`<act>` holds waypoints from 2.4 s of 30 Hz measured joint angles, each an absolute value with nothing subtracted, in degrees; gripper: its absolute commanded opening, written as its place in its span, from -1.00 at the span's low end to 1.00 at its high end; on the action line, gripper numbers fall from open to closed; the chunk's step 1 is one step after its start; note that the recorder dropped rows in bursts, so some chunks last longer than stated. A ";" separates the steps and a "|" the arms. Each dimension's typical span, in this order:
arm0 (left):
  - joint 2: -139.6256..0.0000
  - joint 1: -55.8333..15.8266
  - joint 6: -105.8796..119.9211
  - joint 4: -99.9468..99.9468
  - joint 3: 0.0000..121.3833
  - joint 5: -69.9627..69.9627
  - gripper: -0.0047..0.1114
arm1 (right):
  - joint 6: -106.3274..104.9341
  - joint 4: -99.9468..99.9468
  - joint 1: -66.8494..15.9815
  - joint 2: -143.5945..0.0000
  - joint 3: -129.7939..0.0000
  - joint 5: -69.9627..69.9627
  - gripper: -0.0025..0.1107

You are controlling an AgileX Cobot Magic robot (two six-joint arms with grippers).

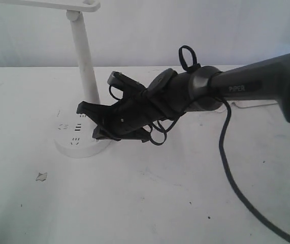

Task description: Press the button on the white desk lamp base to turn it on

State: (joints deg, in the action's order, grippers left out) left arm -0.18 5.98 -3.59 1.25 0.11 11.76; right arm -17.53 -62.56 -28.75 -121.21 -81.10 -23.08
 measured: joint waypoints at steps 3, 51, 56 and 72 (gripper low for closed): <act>-0.18 5.98 -3.59 1.25 0.11 11.76 -0.92 | -17.53 -62.69 -29.55 -122.45 -82.29 -23.02 -0.96; -0.18 5.98 -3.59 1.25 0.11 11.76 -0.92 | -17.53 -62.95 -30.34 -126.92 -85.50 -21.74 -0.96; -0.18 5.98 -3.59 1.25 0.11 11.76 -0.92 | -17.53 -62.87 -30.34 -126.53 -85.50 -21.63 -0.96; -0.18 5.98 -3.59 1.25 0.11 11.76 -0.92 | -17.53 -49.96 -30.34 -111.89 -84.25 -26.41 -0.96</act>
